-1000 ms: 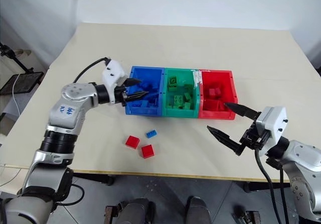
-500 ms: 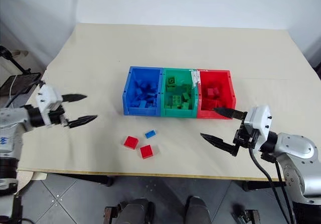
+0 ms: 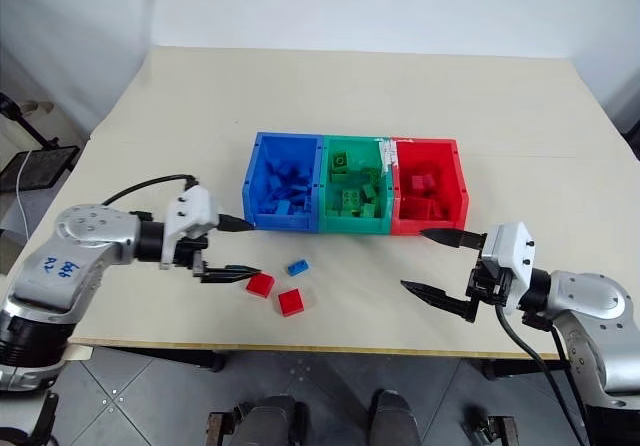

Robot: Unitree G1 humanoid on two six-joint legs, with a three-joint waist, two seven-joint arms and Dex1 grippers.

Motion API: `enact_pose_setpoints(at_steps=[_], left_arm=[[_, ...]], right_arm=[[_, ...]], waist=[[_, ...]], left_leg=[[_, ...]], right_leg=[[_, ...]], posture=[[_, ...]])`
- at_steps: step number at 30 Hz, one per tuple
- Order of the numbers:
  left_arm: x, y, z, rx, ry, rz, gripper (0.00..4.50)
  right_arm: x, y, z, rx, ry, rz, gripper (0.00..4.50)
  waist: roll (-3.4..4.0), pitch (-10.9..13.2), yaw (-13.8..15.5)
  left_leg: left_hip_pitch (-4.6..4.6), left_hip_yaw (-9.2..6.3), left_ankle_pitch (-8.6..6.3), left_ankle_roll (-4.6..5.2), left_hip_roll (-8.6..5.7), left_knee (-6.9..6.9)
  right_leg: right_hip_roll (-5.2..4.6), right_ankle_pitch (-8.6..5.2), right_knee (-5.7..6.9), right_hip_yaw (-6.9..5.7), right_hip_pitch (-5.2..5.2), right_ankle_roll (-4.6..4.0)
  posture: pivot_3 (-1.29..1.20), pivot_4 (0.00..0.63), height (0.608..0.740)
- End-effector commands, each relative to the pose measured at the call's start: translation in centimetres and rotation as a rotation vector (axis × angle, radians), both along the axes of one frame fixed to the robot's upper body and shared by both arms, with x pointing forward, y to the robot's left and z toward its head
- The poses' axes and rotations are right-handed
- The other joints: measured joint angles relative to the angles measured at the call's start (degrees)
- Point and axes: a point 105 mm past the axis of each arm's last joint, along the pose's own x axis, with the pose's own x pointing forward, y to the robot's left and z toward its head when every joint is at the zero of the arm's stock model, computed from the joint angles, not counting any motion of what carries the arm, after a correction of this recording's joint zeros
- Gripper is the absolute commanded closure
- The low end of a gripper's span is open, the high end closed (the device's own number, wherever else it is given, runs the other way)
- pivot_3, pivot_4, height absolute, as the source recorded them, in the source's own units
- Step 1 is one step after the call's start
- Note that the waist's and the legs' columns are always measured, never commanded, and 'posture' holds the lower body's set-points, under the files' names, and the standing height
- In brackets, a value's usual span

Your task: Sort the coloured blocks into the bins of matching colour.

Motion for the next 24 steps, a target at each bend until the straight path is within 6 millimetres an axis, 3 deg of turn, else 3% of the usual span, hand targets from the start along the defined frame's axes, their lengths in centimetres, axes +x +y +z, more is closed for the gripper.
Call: enact_pose_setpoints(at_steps=[1, 6, 13, 17, 24], left_arm=[[1.1, -2.0, -0.9, 0.03, -0.008, 0.119, 0.02], [0.2, -4.0, -2.4, 0.077, 0.029, 0.099, 0.02], [1.0, -5.4, -4.5, 0.115, 0.058, 0.144, 0.02], [0.9, -4.9, -5.2, 0.196, 0.04, 0.123, 0.87], [1.0, -4.8, -5.3, 0.208, 0.031, 0.104, 3.07]], right_arm=[[-0.6, 0.7, 0.7, -0.03, -0.04, 0.033, 0.0], [-0.8, 1.0, 0.7, -0.031, -0.044, 0.03, 0.0], [-0.7, 1.1, 0.9, -0.028, -0.062, -0.007, 0.0], [-0.6, 1.1, 1.1, -0.031, -0.063, -0.017, 0.0], [-0.8, 1.1, 1.2, -0.042, -0.058, -0.014, 0.0]], waist=[[0.02, -0.01, 0.2], [0.02, -0.01, 0.08], [0.01, -0.01, 0.39], [0.02, -0.01, 0.19], [0.02, -0.01, 0.25]], left_leg=[[0.01, -0.02, 0.0, 0.0, -0.02, 0.03], [-0.01, -0.03, 0.0, 0.0, 0.0, 0.02], [-0.04, -0.06, 0.0, 0.0, -0.04, 0.1], [-0.02, -0.06, 0.0, 0.0, -0.01, 0.07], [-0.01, -0.05, 0.0, 0.0, -0.02, 0.09]], right_leg=[[0.0, 0.0, 0.02, 0.01, 0.02, 0.0], [0.01, 0.0, -0.02, 0.02, 0.0, 0.0], [0.0, 0.0, -0.1, 0.03, 0.06, 0.0], [0.02, 0.0, -0.09, 0.02, 0.05, 0.0], [0.01, 0.0, -0.1, 0.03, 0.07, 0.0]], posture=[[0.0, 0.15, 0.74], [0.0, 0.15, 0.74], [0.0, 0.15, 0.74], [0.0, 0.15, 0.74], [0.0, 0.15, 0.74]])
